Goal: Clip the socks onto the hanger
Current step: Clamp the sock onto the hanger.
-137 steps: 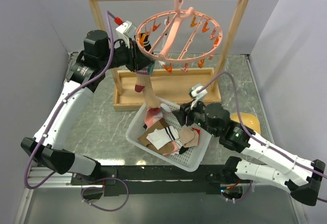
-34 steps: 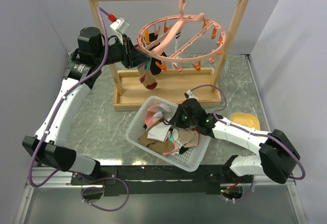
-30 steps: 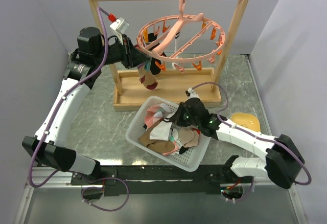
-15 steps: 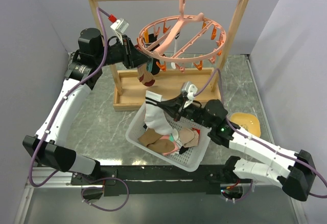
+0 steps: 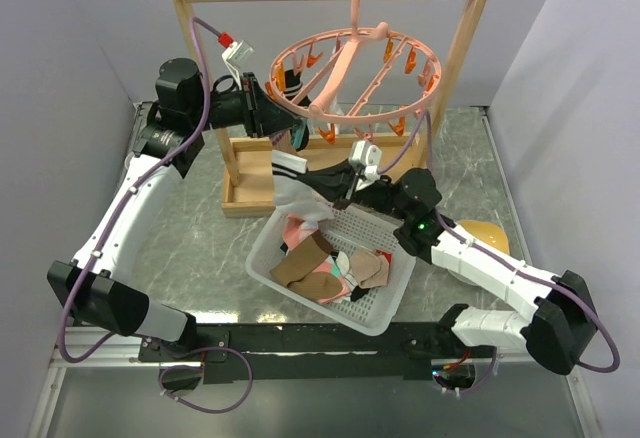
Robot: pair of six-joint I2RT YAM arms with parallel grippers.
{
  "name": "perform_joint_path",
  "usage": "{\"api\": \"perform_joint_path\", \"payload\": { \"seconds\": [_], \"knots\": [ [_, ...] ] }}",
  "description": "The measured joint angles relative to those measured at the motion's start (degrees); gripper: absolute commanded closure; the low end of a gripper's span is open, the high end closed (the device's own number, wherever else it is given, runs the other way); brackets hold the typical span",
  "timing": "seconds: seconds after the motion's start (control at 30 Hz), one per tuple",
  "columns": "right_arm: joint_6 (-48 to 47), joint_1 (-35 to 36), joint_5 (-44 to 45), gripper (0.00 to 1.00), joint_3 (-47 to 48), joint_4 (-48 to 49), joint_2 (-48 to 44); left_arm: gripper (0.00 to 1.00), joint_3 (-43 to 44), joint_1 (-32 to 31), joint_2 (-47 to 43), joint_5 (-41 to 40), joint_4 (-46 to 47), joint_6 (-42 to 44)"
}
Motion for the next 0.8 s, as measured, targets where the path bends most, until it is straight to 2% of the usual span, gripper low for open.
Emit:
{"api": "perform_joint_path", "payload": {
  "seconds": [0.37,0.8],
  "knots": [
    [2.54,-3.1,-4.52,1.0,0.09,5.46,2.49,0.99,-0.98,0.0,0.0,0.85,1.95,-1.55],
    [5.05,-5.16,-4.83,1.0,0.09,9.11,5.07,0.99,-1.88,0.0,0.0,1.6,3.98,-3.21]
  ]
}}
